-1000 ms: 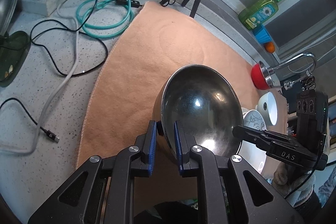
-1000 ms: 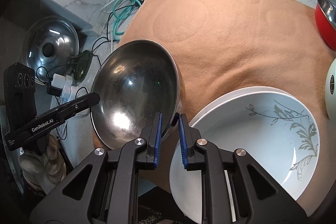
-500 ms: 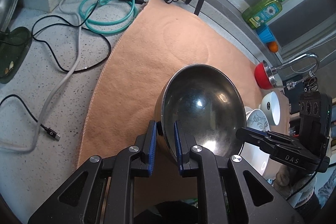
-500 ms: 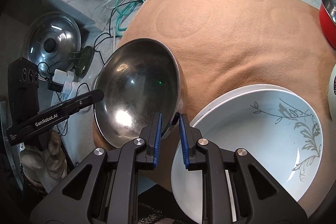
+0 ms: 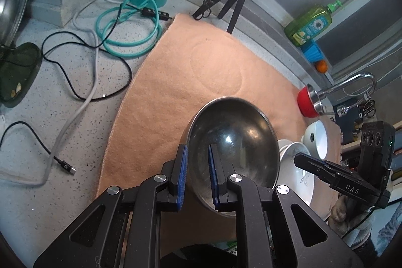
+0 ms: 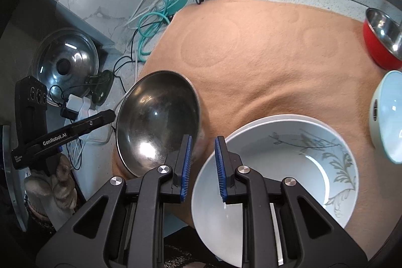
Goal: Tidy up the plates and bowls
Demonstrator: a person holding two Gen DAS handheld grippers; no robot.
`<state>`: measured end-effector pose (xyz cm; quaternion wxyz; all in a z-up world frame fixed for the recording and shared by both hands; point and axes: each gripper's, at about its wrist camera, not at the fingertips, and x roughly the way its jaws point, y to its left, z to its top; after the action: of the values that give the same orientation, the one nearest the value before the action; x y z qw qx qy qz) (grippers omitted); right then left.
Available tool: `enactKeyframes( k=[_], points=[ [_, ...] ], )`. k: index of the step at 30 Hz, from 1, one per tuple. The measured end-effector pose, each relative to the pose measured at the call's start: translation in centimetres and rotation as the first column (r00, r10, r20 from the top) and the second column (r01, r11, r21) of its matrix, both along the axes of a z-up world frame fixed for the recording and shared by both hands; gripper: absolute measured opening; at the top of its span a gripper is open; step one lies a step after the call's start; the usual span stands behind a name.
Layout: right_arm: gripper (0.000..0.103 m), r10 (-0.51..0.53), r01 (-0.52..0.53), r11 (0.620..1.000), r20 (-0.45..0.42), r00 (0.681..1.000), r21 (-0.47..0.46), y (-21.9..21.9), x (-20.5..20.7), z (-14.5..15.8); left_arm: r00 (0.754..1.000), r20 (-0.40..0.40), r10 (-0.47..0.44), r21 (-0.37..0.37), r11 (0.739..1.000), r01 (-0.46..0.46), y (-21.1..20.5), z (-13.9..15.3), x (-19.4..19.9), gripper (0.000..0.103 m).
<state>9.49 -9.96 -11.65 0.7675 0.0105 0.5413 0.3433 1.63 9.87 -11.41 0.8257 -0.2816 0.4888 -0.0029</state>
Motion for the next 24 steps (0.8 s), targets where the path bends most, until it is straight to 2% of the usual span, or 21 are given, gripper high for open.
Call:
enactKeyframes(
  k=[8,12,14,18,21,24],
  points=[
    [0.021,-0.088,0.087,0.996,0.034,0.996,0.022,-4.6,1.3,1.4,0.997,0.067,-0.033,0.013,0.999,0.032,-1.7,2.4,1.9,0.014],
    [0.030,-0.146,0.144,0.989,0.058,0.988,0.028,-7.5,2.2,2.1,0.993,0.087,-0.076,0.034,0.997,0.073,-3.7,3.1,3.6,0.014],
    [0.030,-0.174,0.172,0.985,0.077,0.982,0.025,-8.9,2.8,2.5,0.990,0.093,-0.107,0.040,0.994,0.104,-4.9,3.3,4.6,0.014],
    [0.032,-0.237,0.236,0.972,0.110,0.965,0.025,-12.1,4.2,3.2,0.980,0.108,-0.167,0.056,0.985,0.162,-7.9,3.9,6.8,0.015],
    [0.041,-0.293,0.291,0.956,0.122,0.948,0.034,-14.8,5.6,3.6,0.970,0.115,-0.215,0.066,0.976,0.208,-10.3,4.1,8.8,0.014],
    [0.041,-0.347,0.345,0.938,0.134,0.928,0.038,-17.5,7.0,3.9,0.957,0.115,-0.265,0.070,0.964,0.258,-12.7,4.2,11.0,0.014]
  ],
)
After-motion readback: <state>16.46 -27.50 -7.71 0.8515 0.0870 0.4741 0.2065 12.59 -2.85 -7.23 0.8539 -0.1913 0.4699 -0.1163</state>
